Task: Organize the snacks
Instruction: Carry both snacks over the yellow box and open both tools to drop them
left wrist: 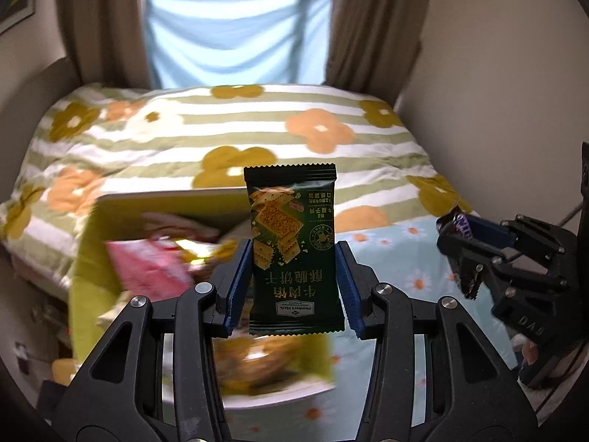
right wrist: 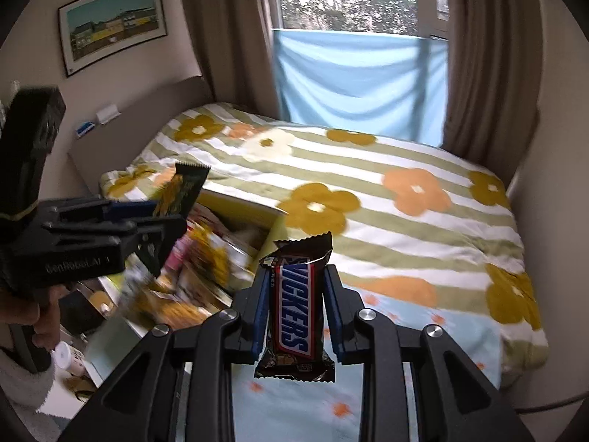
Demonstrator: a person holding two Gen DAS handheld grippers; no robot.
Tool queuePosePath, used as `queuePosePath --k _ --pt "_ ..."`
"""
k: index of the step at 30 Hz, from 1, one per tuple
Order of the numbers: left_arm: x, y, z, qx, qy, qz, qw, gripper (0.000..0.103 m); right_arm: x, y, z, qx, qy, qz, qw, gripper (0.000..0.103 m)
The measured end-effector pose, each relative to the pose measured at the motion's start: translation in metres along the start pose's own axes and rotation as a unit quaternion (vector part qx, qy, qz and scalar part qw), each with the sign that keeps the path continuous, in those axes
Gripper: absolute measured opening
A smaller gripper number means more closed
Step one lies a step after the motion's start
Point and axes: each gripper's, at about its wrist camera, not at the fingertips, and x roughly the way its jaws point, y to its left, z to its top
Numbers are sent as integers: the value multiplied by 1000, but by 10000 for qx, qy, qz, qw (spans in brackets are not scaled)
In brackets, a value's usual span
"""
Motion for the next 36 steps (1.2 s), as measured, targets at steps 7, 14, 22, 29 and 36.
queuePosePath --k 7,14,22,29,36 --pt "-5 96 -23 -304 183 234 9991 41 48 71 28 -12 43 303 9995 26" --pt "16 157 -58 -463 591 223 9969 41 85 107 25 123 323 276 9990 26" --pt "35 169 -72 -332 809 38 9962 72 95 120 19 252 591 85 9979 26" --pt "24 171 -78 -301 633 218 9973 103 91 118 13 335 641 5 9974 26" --pt "12 177 -86 -451 555 392 9967 103 95 114 6 473 788 -45 9958 26"
